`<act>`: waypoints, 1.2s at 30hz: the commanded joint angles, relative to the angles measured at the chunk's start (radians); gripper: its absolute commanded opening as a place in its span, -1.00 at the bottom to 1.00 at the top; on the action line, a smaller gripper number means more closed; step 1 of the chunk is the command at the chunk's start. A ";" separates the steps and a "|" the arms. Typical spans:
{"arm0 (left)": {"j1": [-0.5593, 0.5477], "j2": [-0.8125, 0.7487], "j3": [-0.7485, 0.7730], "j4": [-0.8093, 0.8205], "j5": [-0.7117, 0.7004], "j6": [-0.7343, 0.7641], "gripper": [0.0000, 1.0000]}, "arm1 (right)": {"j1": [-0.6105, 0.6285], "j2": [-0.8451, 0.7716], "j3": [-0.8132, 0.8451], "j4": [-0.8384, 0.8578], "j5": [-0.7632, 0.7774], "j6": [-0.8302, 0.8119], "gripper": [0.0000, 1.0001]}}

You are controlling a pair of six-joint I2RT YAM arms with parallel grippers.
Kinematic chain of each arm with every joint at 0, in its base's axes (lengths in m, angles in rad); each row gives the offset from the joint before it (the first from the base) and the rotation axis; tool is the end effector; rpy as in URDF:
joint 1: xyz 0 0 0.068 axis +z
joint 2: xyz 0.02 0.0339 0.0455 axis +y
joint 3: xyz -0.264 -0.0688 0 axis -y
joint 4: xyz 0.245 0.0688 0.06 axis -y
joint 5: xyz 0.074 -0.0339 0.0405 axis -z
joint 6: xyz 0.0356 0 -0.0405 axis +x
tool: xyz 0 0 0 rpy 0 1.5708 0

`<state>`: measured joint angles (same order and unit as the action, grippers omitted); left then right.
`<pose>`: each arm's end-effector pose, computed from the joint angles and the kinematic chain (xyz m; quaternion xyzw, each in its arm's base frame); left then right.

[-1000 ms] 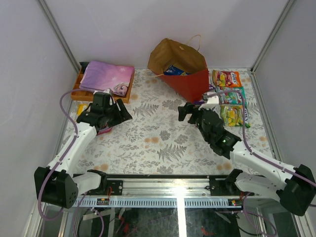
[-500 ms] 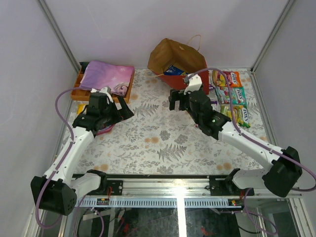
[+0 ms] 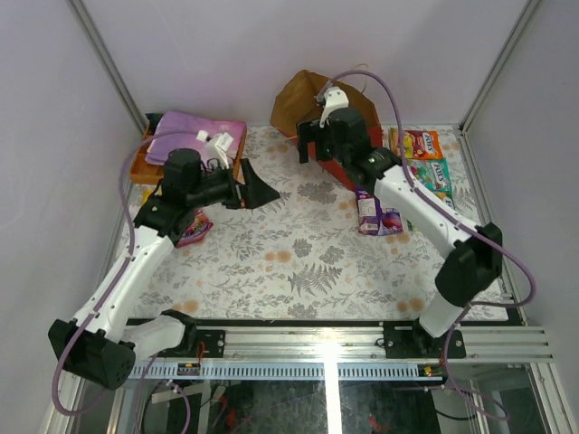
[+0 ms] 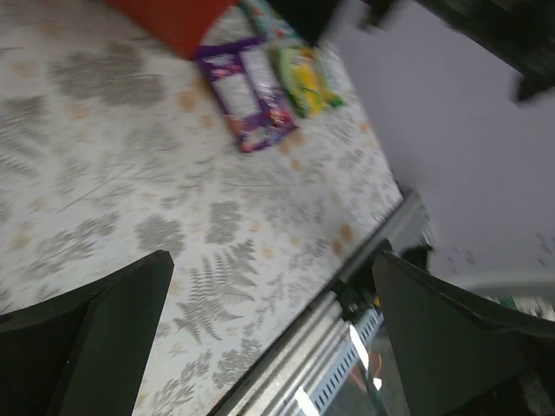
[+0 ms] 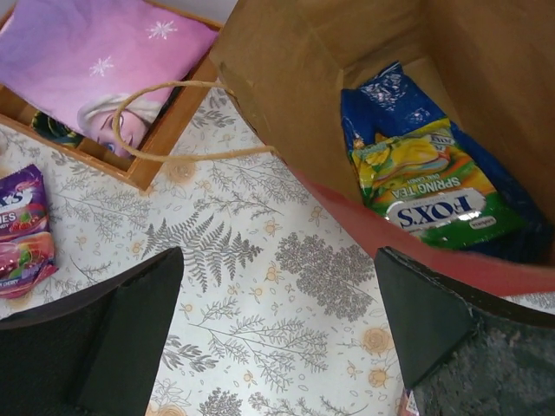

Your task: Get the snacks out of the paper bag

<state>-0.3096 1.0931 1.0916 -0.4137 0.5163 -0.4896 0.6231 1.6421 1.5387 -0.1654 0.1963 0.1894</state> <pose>0.2230 -0.0898 0.3652 0.0661 0.8192 -0.4025 0.4033 0.3238 0.2241 0.3823 -0.1123 0.7859 0.1667 0.5848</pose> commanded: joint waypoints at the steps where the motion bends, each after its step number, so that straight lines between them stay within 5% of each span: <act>1: -0.055 0.066 0.050 0.180 0.431 0.062 0.99 | -0.031 0.121 0.195 -0.180 -0.120 -0.035 0.98; 6: -0.262 0.009 0.063 0.134 0.527 0.321 1.00 | -0.068 0.166 0.219 -0.206 -0.168 -0.029 0.99; 13: -0.265 0.032 0.108 0.209 0.490 0.261 1.00 | -0.100 0.168 0.213 -0.220 -0.197 -0.042 0.99; 25: -0.186 0.316 0.325 0.171 -0.175 0.080 1.00 | -0.131 0.320 0.387 -0.283 -0.186 -0.047 0.91; 30: -0.105 0.323 0.339 0.163 -0.256 0.008 1.00 | -0.131 0.369 0.459 -0.356 -0.221 -0.057 0.70; 36: 0.109 0.302 0.318 0.142 -0.271 -0.128 1.00 | -0.129 0.071 0.228 -0.181 -0.422 -0.008 0.85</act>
<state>-0.3298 1.4220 1.3895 -0.2871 0.2974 -0.4976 0.4953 1.9575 1.8469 -0.4603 -0.0795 0.1581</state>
